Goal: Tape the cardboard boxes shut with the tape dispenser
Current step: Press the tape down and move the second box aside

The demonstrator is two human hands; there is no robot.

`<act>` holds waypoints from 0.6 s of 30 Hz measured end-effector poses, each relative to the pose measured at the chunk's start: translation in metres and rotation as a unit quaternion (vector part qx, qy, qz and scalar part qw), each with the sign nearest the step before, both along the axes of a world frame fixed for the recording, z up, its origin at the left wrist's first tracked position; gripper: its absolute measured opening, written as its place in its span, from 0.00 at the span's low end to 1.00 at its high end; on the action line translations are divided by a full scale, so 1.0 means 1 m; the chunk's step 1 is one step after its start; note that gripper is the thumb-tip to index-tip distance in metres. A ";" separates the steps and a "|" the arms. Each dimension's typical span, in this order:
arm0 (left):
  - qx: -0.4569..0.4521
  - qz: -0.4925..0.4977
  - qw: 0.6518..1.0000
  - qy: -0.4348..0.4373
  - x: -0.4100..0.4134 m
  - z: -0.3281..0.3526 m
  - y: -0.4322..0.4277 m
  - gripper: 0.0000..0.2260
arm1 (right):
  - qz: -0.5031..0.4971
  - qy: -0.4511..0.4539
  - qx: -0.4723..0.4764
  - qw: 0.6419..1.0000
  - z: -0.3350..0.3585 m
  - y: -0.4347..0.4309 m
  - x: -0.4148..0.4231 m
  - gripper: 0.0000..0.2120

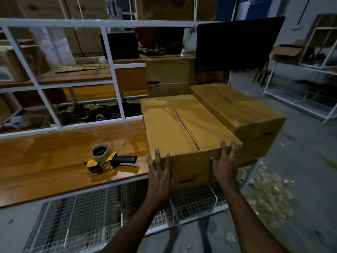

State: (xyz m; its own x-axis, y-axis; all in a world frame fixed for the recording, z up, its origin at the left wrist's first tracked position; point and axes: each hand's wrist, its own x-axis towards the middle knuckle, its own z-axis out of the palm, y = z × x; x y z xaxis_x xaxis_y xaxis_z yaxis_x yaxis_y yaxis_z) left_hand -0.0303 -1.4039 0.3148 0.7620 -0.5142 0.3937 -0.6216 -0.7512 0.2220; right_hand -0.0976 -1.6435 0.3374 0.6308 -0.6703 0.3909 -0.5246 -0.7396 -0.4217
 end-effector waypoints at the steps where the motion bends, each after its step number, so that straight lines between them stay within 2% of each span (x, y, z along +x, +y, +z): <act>1: 0.005 -0.010 1.000 -0.013 0.000 0.000 0.001 0.47 | 0.009 -0.029 0.011 0.999 -0.001 0.008 0.001 0.36; 3: 0.029 -0.020 0.999 -0.028 0.002 0.000 0.004 0.49 | 0.030 -0.061 0.042 0.997 -0.006 0.023 0.004 0.32; 4: 0.045 -0.021 0.998 -0.026 0.004 0.001 0.004 0.50 | 0.034 -0.046 0.049 0.997 -0.008 0.027 0.007 0.34; 8: 0.098 0.011 0.995 0.034 0.022 0.015 -0.005 0.50 | 0.032 0.128 0.036 0.991 -0.003 0.022 0.026 0.45; 12: 0.154 0.005 0.985 0.079 0.051 0.037 -0.011 0.46 | 0.046 0.198 0.056 0.978 0.021 0.009 0.048 0.43; 15: 0.162 -0.028 0.979 0.122 0.063 0.053 -0.005 0.43 | 0.034 0.207 0.091 0.973 0.037 0.016 0.059 0.40; 18: 0.133 -0.023 0.984 0.114 0.065 0.057 0.016 0.42 | 0.052 0.182 0.067 0.980 0.047 0.049 0.071 0.39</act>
